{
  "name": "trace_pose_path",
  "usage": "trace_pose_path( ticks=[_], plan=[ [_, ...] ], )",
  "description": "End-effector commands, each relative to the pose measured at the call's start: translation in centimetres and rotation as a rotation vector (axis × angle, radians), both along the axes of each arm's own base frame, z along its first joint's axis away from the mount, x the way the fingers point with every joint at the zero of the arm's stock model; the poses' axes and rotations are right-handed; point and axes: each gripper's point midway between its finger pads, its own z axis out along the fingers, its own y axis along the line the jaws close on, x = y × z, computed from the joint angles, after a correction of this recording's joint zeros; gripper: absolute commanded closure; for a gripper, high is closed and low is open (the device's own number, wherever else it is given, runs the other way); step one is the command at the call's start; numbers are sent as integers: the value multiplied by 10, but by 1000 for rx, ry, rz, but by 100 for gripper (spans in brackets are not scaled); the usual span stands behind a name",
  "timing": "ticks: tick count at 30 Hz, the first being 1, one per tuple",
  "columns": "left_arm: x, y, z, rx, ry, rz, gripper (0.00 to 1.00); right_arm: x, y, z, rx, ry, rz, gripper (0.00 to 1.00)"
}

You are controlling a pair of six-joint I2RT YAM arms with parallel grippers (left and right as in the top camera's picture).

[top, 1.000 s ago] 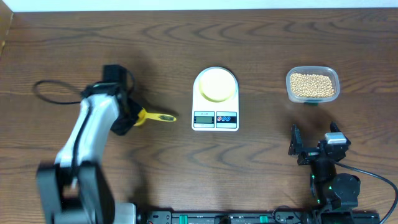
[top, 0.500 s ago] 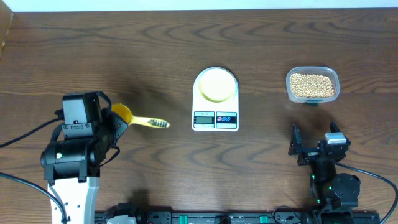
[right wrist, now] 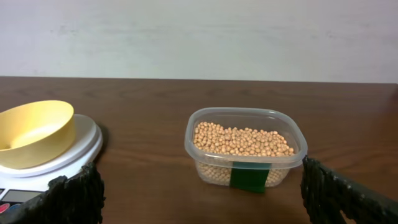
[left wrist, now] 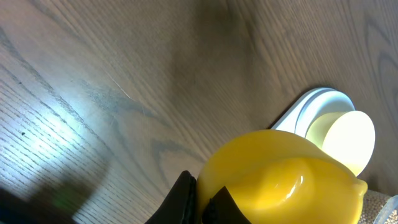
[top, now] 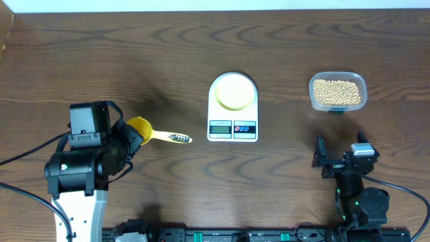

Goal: Scoop item into bowl and weigh 50g on scale
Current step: 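Grasp the yellow scoop's bowl rim with the left gripper and lift, then reach the right gripper toward the scoop handle held by the left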

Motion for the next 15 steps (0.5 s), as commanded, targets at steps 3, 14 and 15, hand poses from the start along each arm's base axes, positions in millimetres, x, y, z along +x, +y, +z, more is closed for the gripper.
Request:
trace_pose_path(
  ticks=[3, 14, 15],
  plan=[
    [1, -2, 2, -15, 0, 2, 93, -3, 21, 0, 405, 49, 88, 1],
    [4, -2, -12, -21, 73, 3, 93, -43, 104, 6, 1209, 486, 499, 1],
    [4, -2, -13, -21, 78, 2, 93, -42, 103, 6, 1195, 476, 496, 1]
  ],
)
